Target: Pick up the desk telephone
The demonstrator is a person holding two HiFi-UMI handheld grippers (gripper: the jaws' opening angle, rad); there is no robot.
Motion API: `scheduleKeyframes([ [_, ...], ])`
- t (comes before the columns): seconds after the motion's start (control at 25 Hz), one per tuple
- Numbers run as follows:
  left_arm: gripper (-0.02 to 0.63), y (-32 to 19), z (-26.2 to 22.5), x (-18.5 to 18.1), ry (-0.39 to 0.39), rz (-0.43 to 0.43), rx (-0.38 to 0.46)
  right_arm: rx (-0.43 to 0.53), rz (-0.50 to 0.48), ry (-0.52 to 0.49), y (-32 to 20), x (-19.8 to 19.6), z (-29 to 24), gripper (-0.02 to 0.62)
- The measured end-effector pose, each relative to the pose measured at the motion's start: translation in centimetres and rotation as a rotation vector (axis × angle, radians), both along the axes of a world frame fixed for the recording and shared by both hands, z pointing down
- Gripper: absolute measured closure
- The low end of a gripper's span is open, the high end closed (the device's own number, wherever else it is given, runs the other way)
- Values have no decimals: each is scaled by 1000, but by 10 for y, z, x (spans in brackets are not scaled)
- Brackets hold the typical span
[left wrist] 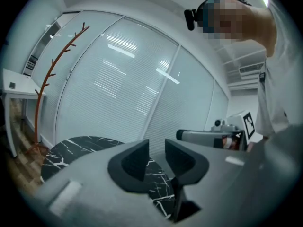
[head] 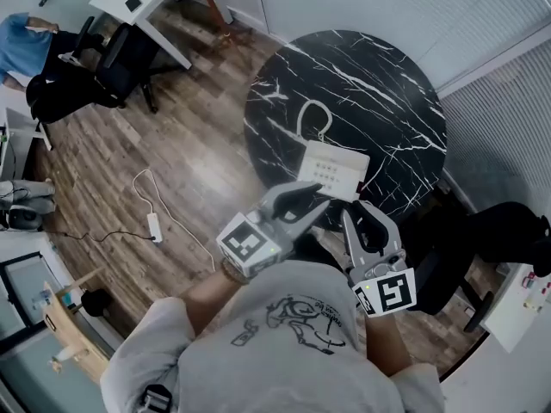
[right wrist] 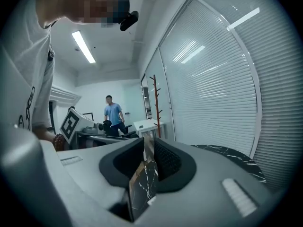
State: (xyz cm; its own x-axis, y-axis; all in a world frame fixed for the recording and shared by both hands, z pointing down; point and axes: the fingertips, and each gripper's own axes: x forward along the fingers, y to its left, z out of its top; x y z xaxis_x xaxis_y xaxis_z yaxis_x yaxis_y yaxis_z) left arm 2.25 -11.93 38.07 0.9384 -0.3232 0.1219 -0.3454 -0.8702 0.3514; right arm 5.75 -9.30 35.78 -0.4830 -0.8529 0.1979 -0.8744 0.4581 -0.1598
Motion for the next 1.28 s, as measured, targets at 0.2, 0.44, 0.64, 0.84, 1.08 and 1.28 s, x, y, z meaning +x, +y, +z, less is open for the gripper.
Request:
scheduleKeyframes([
  [0.2,457,-10,45,3,-47,-18,-48,-64,28,5,-8,17,43,467],
  [0.44,414,-27,107,11,-103,-31,-97,-119,75,18,-25,42,100,402],
  [0.64,383,-34,158,10,-117,-44,-158,-184,93,29,-32,52,150,355],
  [0.84,337,-40,207,9,-150,-50,-213,-244,120,33,-34,59,199,308],
  [1.08,328,-55,268,9,-202,-53,-250,-314,162,32,-43,72,255,267],
  [1.28,308,-61,314,9,-259,-44,-289,-370,172,11,-47,76,297,253],
])
